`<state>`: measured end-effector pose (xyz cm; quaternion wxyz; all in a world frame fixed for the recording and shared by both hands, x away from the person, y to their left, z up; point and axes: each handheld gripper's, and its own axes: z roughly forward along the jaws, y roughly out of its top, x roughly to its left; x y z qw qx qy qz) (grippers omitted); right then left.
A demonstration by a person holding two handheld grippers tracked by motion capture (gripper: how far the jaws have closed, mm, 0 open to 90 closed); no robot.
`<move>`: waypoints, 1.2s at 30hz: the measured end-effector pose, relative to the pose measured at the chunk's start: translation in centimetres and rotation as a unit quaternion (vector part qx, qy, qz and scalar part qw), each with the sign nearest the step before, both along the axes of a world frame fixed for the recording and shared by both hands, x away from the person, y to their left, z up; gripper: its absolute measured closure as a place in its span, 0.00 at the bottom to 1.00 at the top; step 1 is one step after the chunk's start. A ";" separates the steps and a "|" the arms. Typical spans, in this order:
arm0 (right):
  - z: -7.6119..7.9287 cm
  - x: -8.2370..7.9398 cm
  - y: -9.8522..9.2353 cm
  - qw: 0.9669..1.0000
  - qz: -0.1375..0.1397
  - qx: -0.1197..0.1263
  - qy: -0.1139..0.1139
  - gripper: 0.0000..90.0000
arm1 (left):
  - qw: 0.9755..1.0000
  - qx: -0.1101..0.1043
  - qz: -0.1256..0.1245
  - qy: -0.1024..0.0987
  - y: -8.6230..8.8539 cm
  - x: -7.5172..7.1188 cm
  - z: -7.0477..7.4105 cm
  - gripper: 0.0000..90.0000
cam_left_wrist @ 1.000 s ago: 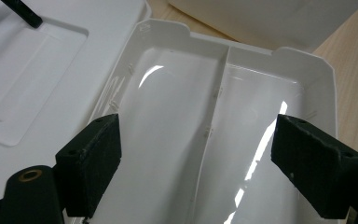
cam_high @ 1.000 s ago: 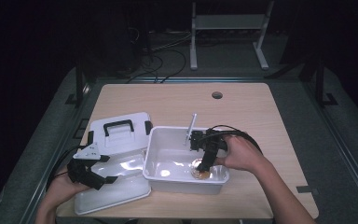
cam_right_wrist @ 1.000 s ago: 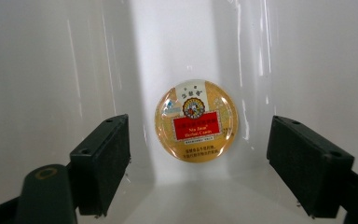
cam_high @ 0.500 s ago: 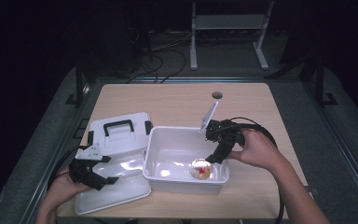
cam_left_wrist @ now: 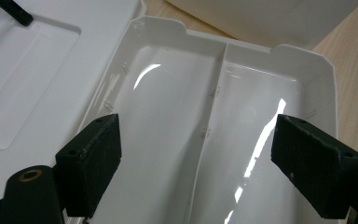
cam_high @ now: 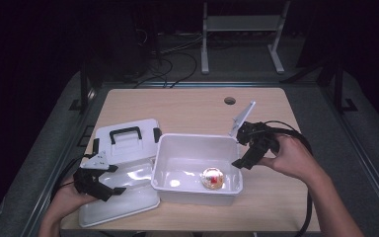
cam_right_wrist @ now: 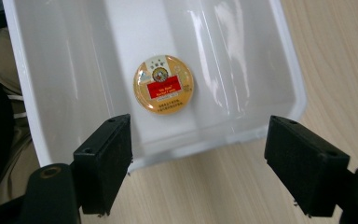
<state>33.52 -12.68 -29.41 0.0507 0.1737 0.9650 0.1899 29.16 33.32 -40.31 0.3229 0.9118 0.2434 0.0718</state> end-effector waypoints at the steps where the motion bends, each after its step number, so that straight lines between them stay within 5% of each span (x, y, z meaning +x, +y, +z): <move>1: 0.1 -0.1 -0.8 1.000 -0.008 0.005 -0.002 0.25 | 1.000 0.001 -0.002 0.000 0.0 0.0 0.0 0.18; 13: -1.6 -1.1 -5.8 0.998 -0.062 0.027 0.001 0.25 | 1.000 0.005 -0.005 0.000 -0.2 0.0 -0.1 0.18; 23: -6.5 -2.6 -9.3 0.993 -0.110 0.044 0.023 0.25 | 1.000 0.004 -0.007 0.004 -0.4 0.0 -0.1 0.18; 36: -11.4 -4.4 -10.9 0.988 -0.140 0.050 0.027 0.25 | 1.000 0.011 -0.021 0.017 -1.0 0.4 -0.4 0.18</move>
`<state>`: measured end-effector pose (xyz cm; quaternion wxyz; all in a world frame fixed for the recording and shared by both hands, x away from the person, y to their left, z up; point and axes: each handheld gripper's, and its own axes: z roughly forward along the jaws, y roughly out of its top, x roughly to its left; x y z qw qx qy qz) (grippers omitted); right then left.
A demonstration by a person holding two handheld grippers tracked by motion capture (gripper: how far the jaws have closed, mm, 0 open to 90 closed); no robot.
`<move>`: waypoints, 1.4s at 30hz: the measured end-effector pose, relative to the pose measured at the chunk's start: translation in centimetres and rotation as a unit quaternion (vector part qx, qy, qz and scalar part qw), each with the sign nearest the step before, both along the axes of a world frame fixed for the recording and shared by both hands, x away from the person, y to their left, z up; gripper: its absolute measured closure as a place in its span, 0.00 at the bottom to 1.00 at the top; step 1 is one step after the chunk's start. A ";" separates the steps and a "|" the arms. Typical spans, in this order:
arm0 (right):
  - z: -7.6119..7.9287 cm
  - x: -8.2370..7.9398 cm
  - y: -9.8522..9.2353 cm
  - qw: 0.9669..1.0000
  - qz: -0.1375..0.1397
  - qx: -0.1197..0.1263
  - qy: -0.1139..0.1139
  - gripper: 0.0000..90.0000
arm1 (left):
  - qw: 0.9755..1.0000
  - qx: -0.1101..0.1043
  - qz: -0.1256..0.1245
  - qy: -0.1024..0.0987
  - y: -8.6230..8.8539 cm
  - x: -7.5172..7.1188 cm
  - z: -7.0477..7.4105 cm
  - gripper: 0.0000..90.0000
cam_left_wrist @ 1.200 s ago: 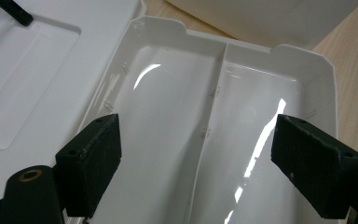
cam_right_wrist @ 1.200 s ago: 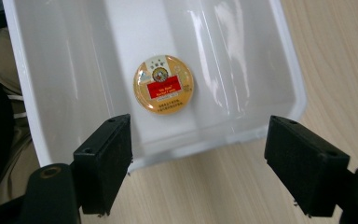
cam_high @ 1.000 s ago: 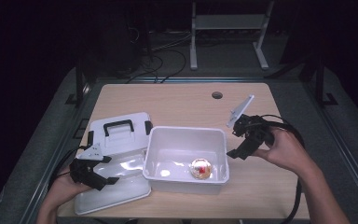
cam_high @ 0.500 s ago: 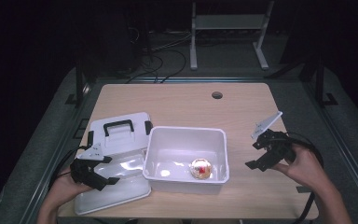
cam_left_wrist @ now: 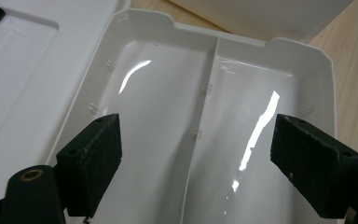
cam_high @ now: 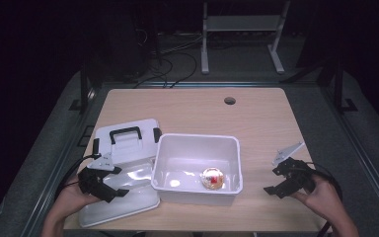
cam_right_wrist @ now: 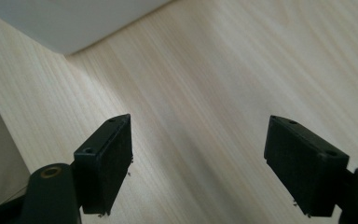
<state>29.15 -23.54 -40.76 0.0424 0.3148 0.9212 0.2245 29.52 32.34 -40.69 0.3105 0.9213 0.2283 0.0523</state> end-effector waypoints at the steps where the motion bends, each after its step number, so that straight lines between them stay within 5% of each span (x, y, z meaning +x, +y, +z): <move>1: -0.7 -0.3 0.1 1.000 -0.006 -0.002 -0.001 0.25 | 1.000 -0.021 -0.008 0.009 0.0 0.1 0.3 0.19; 14: -2.9 -1.8 0.5 1.000 -0.019 0.007 -0.004 0.24 | 0.999 0.029 -0.033 0.009 -0.7 0.4 0.0 0.35; 20: -2.8 -2.3 0.4 1.000 -0.022 0.009 -0.012 0.24 | 0.996 0.063 -0.050 0.026 -0.6 0.8 -0.2 0.46; 27: -2.8 -2.8 0.1 0.999 -0.026 0.014 -0.015 0.24 | 0.990 0.113 -0.074 0.040 -0.6 1.4 -0.7 0.59; 42: -3.0 -2.7 0.3 1.000 -0.021 0.015 -0.014 0.24 | 0.986 0.118 -0.097 0.060 -0.3 2.0 -1.7 0.92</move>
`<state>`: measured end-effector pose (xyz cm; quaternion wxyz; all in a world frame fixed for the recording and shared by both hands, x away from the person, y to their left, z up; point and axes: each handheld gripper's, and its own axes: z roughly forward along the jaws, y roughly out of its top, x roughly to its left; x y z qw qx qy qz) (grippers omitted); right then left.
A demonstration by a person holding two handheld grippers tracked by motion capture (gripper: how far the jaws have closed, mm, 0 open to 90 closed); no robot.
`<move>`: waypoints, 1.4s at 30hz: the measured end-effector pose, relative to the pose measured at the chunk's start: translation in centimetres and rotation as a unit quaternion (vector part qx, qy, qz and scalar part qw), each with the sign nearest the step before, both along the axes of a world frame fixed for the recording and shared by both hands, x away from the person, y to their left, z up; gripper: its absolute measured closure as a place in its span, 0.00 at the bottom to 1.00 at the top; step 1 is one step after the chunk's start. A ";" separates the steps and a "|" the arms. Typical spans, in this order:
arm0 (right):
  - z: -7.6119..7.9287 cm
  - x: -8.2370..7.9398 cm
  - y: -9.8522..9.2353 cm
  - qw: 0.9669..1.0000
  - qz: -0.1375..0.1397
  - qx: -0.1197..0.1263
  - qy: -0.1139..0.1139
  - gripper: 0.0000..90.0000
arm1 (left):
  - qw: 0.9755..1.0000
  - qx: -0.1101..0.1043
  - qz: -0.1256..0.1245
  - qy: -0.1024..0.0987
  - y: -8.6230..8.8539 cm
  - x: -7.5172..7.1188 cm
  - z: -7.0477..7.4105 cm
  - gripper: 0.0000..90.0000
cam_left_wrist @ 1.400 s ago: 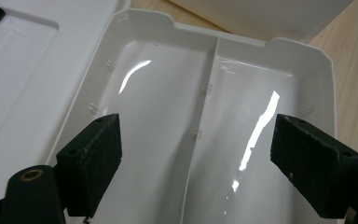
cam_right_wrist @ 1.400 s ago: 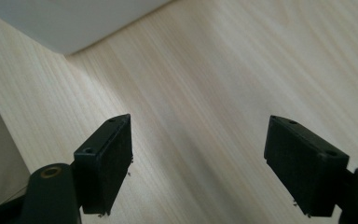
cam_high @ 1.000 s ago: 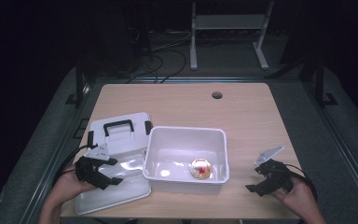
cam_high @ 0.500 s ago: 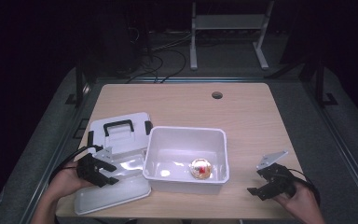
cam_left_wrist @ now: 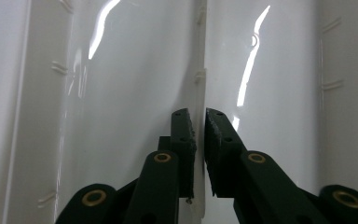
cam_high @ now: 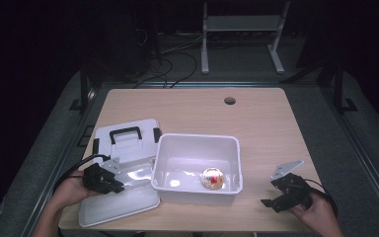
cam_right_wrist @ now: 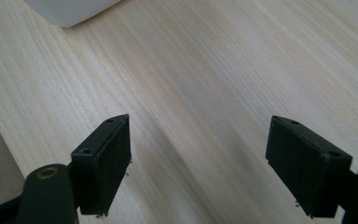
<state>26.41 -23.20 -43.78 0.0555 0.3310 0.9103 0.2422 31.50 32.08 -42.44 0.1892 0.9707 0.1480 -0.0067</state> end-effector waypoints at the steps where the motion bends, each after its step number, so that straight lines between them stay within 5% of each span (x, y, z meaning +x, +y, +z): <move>1: 0.0 0.0 0.0 1.000 0.000 0.000 0.000 0.24 | 1.000 0.003 -0.002 0.001 0.0 0.0 0.0 0.92; 20: 0.0 -0.1 -0.1 1.000 -0.001 0.008 -0.002 0.23 | 1.000 0.020 -0.016 -0.006 0.5 -0.6 1.1 0.99; 31: 0.0 -0.1 0.0 1.000 -0.004 0.004 -0.008 0.23 | 1.000 0.010 0.000 -0.019 3.8 -1.1 5.3 0.99; 42: 0.1 -0.1 0.0 1.000 -0.005 0.006 -0.009 0.22 | 0.999 0.004 -0.004 -0.041 3.7 -0.4 10.0 0.99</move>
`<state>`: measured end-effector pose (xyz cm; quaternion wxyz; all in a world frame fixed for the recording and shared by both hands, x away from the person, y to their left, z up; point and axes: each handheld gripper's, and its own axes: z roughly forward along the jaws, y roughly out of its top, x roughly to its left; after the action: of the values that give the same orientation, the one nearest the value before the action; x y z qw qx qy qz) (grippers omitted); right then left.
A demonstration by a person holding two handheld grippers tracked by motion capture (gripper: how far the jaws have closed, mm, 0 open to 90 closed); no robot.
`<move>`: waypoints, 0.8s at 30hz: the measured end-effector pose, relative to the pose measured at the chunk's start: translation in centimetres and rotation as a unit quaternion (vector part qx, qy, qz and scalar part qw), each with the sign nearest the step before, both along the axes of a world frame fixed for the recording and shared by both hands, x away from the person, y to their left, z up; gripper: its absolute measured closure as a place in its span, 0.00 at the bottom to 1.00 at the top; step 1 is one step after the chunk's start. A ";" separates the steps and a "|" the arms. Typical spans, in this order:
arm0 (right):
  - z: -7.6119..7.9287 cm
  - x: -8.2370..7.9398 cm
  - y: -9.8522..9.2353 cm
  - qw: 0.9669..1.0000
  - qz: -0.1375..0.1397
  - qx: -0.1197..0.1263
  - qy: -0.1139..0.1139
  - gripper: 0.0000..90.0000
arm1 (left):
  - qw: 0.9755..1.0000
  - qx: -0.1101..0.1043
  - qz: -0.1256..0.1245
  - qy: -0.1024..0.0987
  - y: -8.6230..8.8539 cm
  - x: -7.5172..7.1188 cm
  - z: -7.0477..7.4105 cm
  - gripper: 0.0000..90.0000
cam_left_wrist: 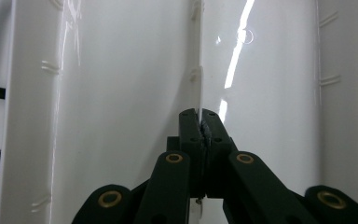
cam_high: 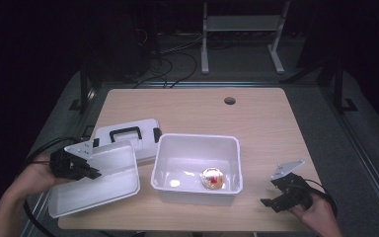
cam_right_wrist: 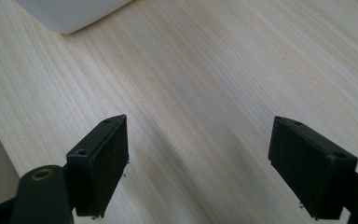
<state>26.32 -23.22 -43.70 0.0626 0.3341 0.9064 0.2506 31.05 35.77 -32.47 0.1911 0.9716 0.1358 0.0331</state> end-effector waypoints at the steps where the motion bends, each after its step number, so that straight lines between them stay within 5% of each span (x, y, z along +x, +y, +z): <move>1: 0.0 0.0 0.0 1.000 0.000 0.000 0.000 0.22 | 1.000 -0.003 -0.004 -0.003 -0.3 0.1 0.8 0.99; 24: 0.2 -0.1 -0.2 1.000 -0.004 0.005 -0.004 0.21 | 0.998 -0.033 -0.040 -0.022 -4.5 1.7 7.6 0.99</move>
<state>26.26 -23.41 -43.46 0.0652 0.3367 0.9037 0.2562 32.73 31.27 -24.85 0.2275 0.9683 0.0937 0.0421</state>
